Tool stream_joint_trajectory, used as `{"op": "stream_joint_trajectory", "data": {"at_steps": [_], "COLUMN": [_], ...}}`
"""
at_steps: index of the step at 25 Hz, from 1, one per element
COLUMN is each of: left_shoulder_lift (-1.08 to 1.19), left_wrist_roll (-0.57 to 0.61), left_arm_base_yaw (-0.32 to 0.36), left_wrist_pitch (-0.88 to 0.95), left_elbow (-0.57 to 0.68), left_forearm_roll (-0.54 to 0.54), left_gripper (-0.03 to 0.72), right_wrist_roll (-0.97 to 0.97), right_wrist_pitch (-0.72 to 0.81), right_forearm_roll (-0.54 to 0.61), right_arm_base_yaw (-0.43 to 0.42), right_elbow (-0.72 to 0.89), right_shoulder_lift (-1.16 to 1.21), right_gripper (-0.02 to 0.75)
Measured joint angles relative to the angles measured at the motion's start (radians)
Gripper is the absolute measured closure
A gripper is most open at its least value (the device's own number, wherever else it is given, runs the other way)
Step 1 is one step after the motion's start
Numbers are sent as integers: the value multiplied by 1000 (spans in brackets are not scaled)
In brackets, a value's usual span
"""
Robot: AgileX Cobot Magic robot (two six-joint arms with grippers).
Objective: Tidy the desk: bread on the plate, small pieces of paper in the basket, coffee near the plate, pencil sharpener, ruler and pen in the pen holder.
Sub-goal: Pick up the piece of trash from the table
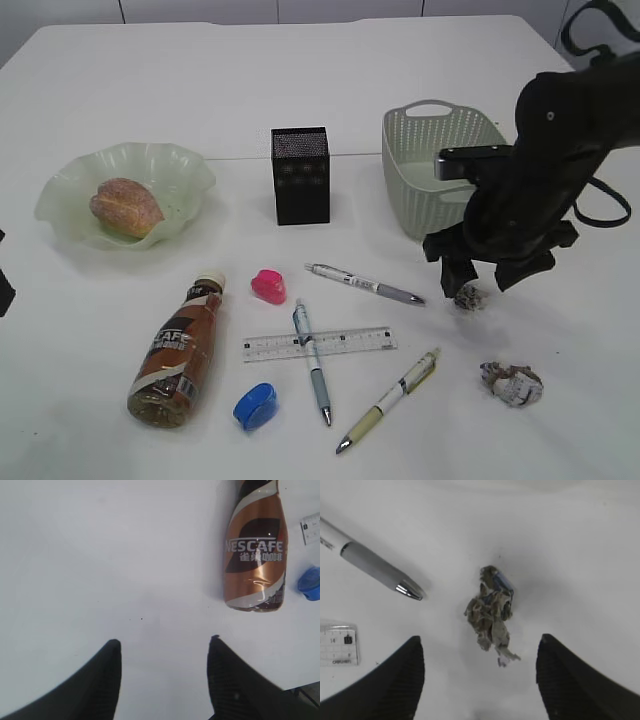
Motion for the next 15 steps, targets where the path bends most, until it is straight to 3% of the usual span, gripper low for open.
{"op": "stream_joint_trajectory", "data": {"at_steps": [10, 15], "left_shoulder_lift": [0, 0], "left_wrist_roll": [-2, -2], "left_arm_base_yaw": [0, 0], "left_wrist_pitch": [-4, -15], "left_elbow": [0, 0], "left_forearm_roll": [21, 23], "left_gripper": [284, 284], "right_wrist_roll": [39, 43], "right_wrist_pitch": [0, 0], "right_forearm_roll": [-47, -47], "right_arm_base_yaw": [0, 0], "right_elbow": [-57, -57], "right_shoulder_lift": [87, 112], "right_gripper": [229, 277]}}
